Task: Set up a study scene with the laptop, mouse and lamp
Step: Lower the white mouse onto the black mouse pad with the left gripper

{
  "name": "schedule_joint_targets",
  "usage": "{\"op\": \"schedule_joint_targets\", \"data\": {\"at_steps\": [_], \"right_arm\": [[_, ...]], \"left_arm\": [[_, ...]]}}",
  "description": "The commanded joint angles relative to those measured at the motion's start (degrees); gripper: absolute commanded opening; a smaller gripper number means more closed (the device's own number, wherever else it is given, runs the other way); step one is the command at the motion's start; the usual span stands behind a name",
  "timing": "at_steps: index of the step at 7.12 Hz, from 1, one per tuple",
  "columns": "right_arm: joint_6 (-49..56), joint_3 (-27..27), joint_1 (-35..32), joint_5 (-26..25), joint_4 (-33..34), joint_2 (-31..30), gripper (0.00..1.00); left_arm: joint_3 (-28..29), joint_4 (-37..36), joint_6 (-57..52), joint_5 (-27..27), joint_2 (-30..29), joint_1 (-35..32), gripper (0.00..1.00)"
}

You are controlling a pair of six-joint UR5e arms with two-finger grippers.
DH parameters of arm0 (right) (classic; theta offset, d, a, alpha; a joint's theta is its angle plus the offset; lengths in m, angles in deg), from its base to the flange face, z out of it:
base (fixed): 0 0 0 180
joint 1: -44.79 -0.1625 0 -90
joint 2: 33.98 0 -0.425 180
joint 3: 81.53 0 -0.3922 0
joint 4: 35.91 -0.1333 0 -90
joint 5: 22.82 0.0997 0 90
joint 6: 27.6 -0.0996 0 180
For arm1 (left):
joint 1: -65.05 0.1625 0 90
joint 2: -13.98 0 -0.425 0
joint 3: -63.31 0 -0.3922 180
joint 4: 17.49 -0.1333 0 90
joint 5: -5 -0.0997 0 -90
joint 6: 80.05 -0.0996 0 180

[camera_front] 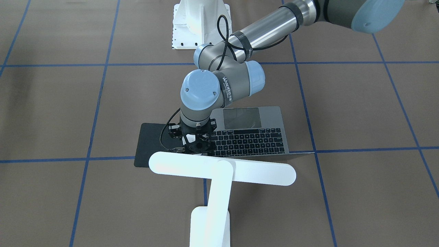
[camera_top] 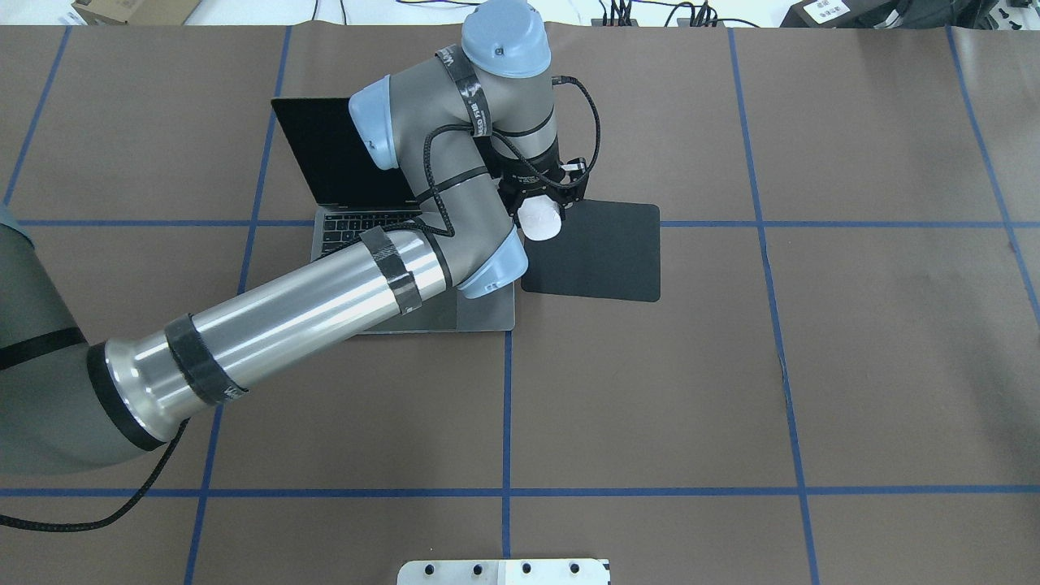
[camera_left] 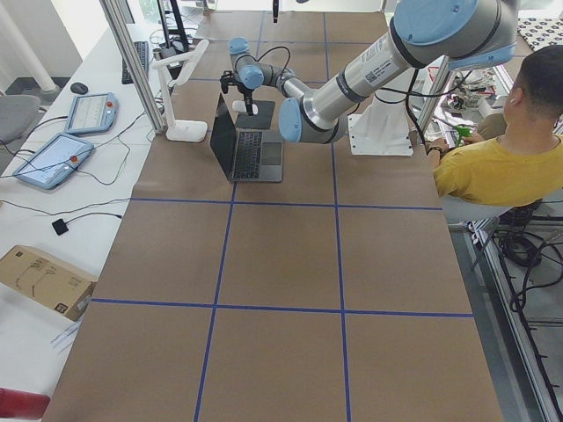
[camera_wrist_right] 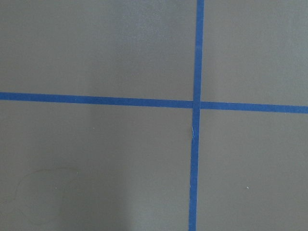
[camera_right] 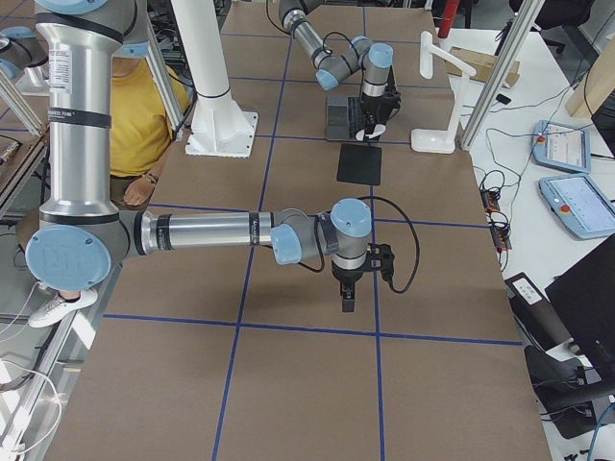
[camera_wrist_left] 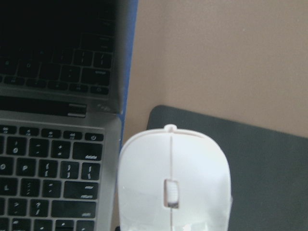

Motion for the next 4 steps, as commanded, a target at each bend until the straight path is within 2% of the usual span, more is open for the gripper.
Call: {"op": "schedule_joint_targets", "data": {"at_steps": [1, 3, 4], "right_arm": [[-0.03, 0.0, 0.0, 0.0, 0.0, 0.01, 1.0], [-0.03, 0.0, 0.0, 0.0, 0.0, 0.01, 1.0], [-0.03, 0.0, 0.0, 0.09, 0.0, 0.1, 1.0]], "left_arm": [[3.08, 0.27, -0.05, -3.93, -1.5, 2.42, 0.65], [3.0, 0.36, -0.05, -4.02, -1.76, 2.78, 0.78], [3.0, 0.62, -0.14, -5.15, -1.85, 2.95, 0.92]]}}
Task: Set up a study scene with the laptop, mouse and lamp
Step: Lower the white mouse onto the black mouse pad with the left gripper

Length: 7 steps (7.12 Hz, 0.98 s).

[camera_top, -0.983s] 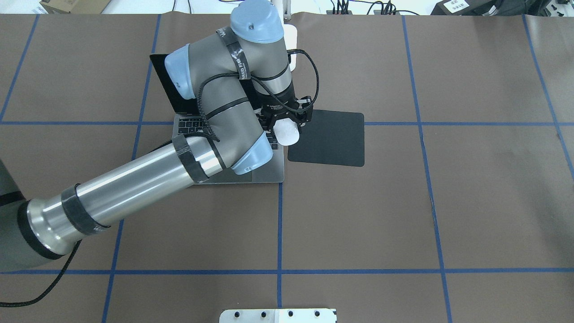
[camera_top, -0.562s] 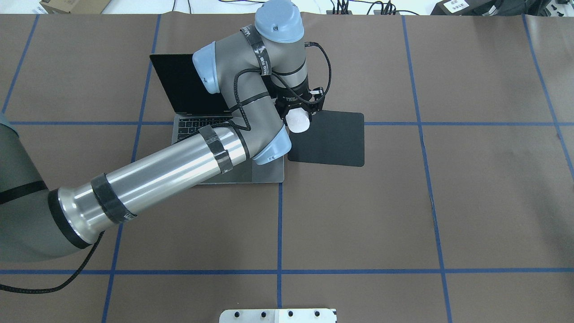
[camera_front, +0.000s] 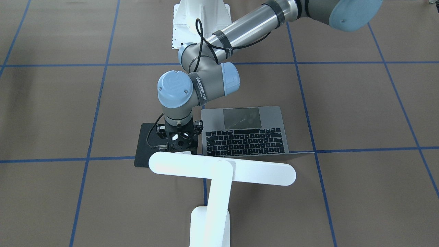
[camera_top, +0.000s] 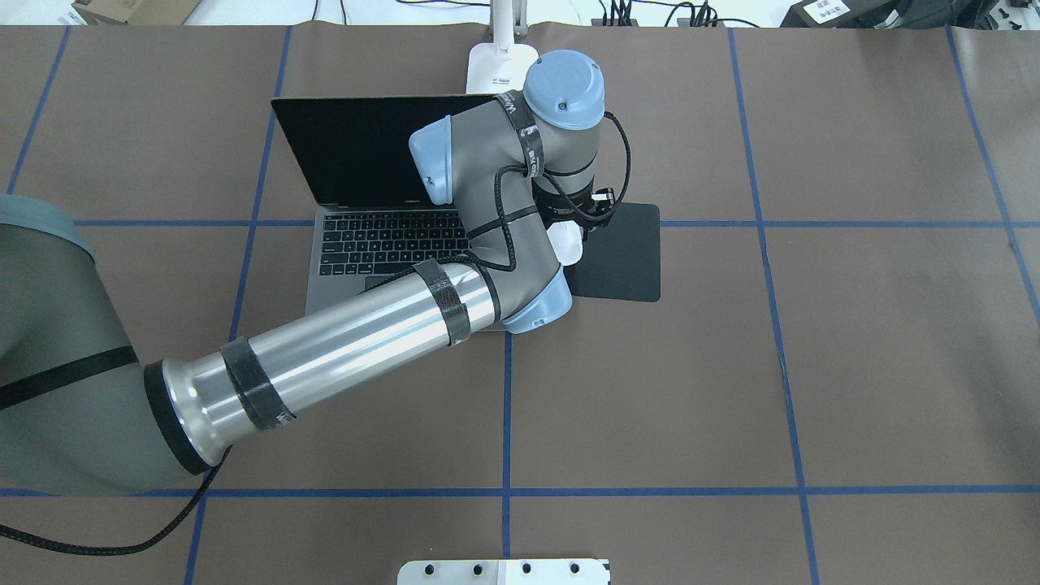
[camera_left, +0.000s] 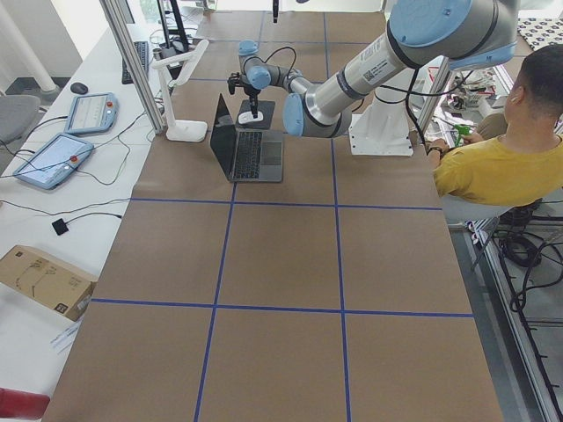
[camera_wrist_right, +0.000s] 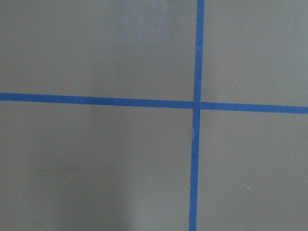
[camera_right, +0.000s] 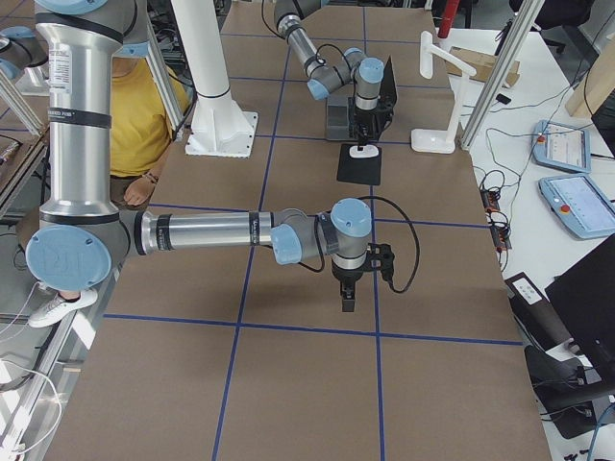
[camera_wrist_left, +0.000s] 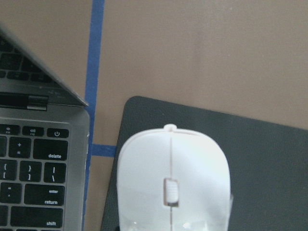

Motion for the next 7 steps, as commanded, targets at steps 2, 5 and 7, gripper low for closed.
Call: {"op": "schedule_joint_targets", "data": {"at_steps": [2, 5, 7], "right_arm": [[-0.09, 0.53, 0.0, -0.02, 0.0, 0.59, 1.0], [0.09, 1.84, 0.0, -0.11, -0.7, -0.2, 1.0], [0.09, 1.76, 0.0, -0.11, -0.79, -0.64, 1.0]], "left_arm": [[-1.18, 0.23, -0.68, -1.28, -0.17, 0.24, 1.0], [-17.54, -6.94, -5.84, 5.36, 8.31, -4.13, 1.0], [-37.57, -12.32, -14.17, 8.82, 23.75, -8.96, 1.0]]}}
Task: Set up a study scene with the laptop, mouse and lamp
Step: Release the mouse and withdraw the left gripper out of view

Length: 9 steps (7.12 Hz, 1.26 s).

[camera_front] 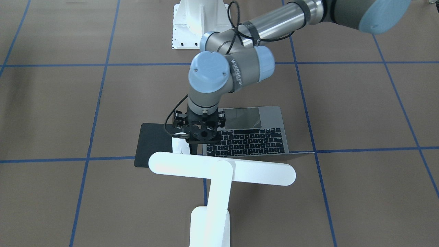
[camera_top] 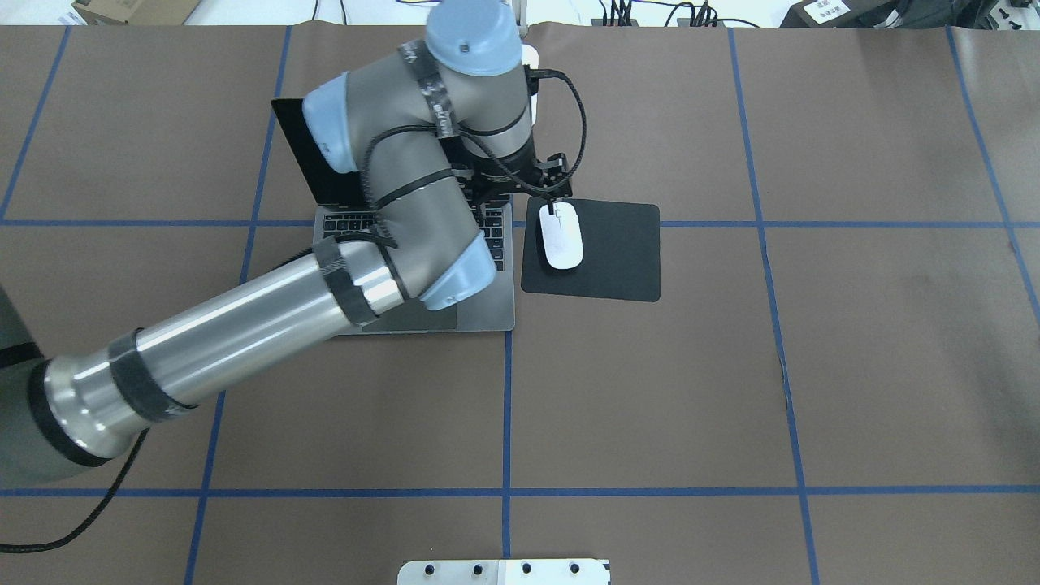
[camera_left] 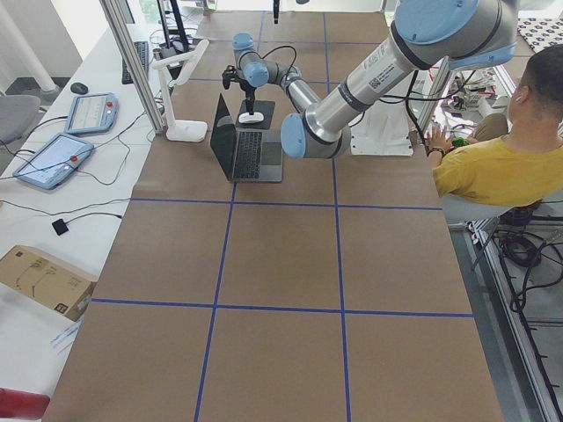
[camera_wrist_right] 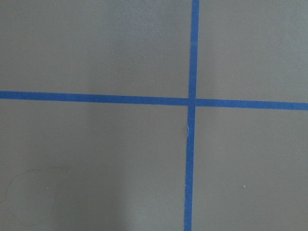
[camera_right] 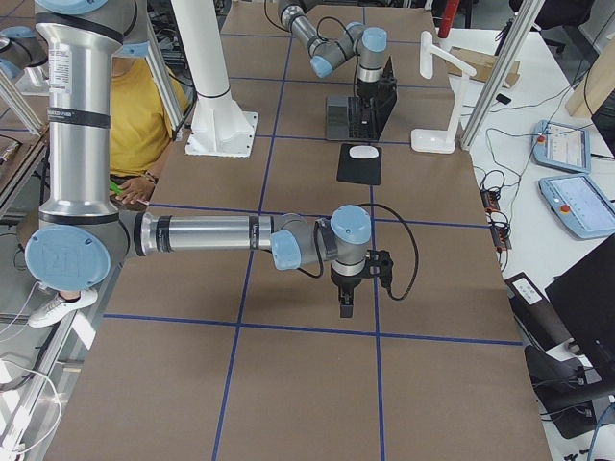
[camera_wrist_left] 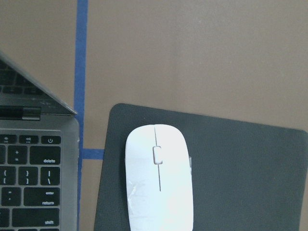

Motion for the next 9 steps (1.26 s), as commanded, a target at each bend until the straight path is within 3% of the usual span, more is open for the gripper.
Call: {"op": "schedule_joint_targets", "data": {"at_steps": [1, 3, 4, 5, 7, 9], "right_arm": [[0.01, -0.04, 0.0, -0.01, -0.06, 0.1, 1.0], [-0.08, -0.13, 0.09, 0.26, -0.15, 0.71, 1.0], [0.01, 0.05, 0.0, 0.34, -0.07, 1.85, 1.0], [0.01, 0.14, 0.09, 0.26, -0.06, 2.12, 1.0], [0.09, 0.05, 0.09, 0.69, -0.06, 2.91, 1.0], [0.45, 0.23, 0.0, 0.87, 0.11, 3.26, 1.0]], "left_arm": [[-18.07, -7.47, -10.97, 2.24, 14.28, -5.25, 1.0], [-27.3, -11.63, -18.9, 2.24, 22.89, -10.96, 1.0], [-33.44, -11.64, -27.03, 2.33, 30.95, -14.47, 1.0], [-35.59, -11.73, -36.25, 3.72, 37.03, -19.29, 1.0], [-35.0, -11.82, -54.52, 5.93, 45.83, -29.92, 1.0], [-34.47, -12.34, -63.2, 7.59, 52.7, -36.97, 1.0]]}}
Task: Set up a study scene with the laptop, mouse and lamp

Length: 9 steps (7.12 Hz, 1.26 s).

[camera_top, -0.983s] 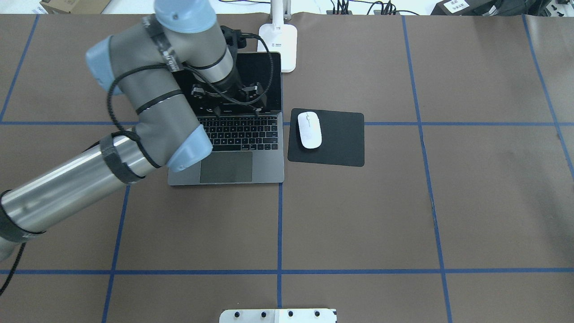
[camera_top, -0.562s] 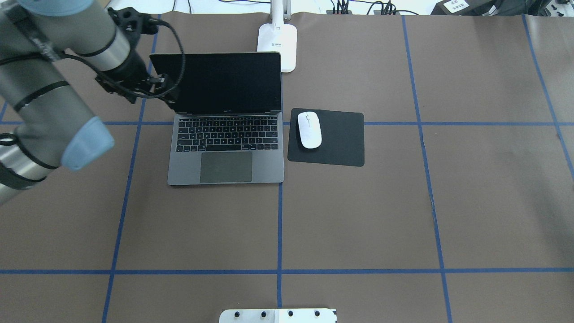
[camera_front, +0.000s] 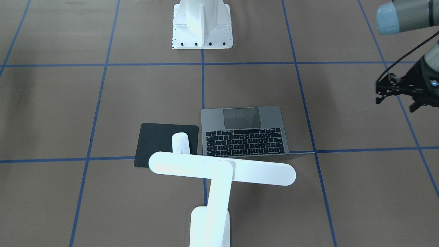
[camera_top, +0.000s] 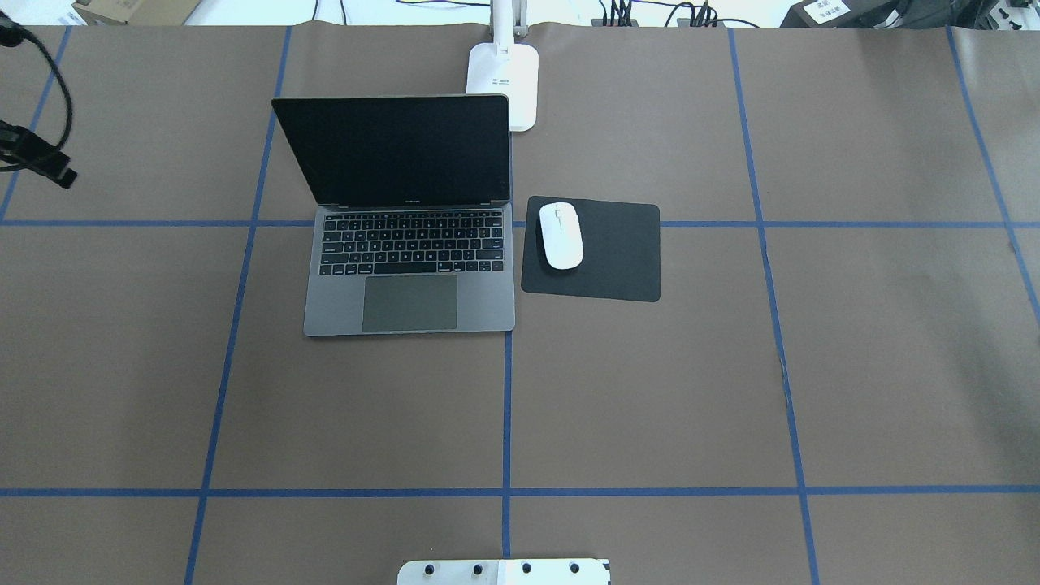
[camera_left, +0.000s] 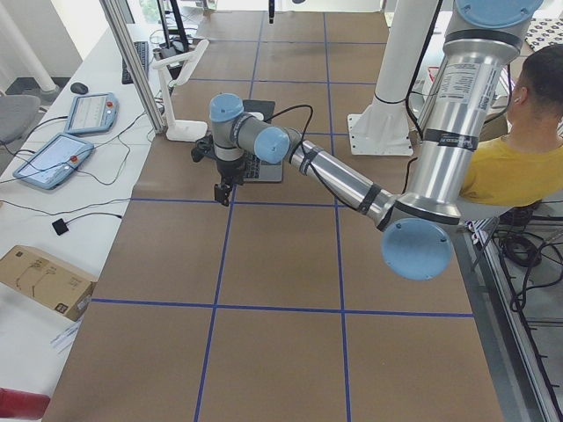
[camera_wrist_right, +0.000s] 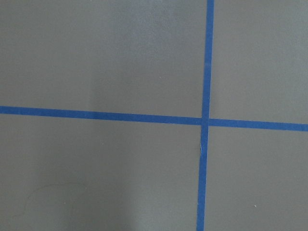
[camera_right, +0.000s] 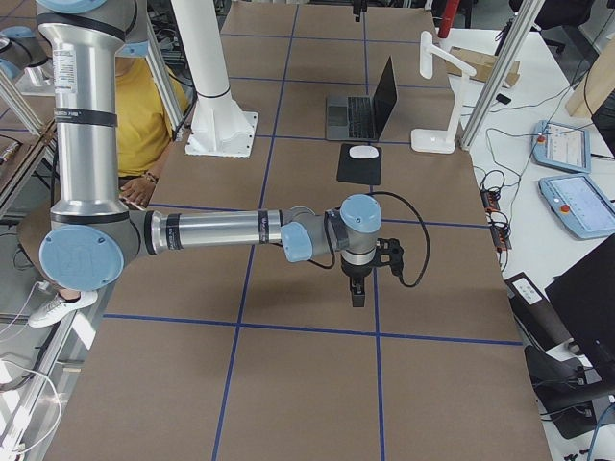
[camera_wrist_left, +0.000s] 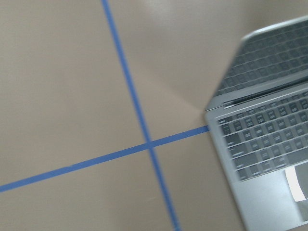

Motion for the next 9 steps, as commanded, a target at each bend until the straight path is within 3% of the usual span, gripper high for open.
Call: {"op": "schedule_joint_targets", "data": {"at_steps": [1, 3, 5, 6, 9], "right_arm": [[0.21, 0.05, -0.07, 0.14, 0.01, 0.19, 1.0], [0.21, -0.03, 0.02, 0.14, 0.01, 0.19, 1.0], [0.21, -0.04, 0.02, 0.05, -0.08, 0.19, 1.0], [0.3, -0.12, 0.02, 0.14, -0.08, 0.27, 1.0], [5.44, -0.83, -3.3, 1.8, 2.8, 1.33, 1.0]], "left_arm": [[0.55, 0.25, -13.06, 0.96, 10.44, -8.62, 1.0], [8.33, 1.56, -15.24, 1.13, 11.47, -17.76, 1.0], [7.76, 3.5, -17.08, 2.01, 15.22, -20.59, 1.0], [8.02, 2.73, -16.65, 5.67, 15.07, -20.7, 1.0], [10.98, 4.12, -16.65, 6.06, 14.1, -20.61, 1.0]]}}
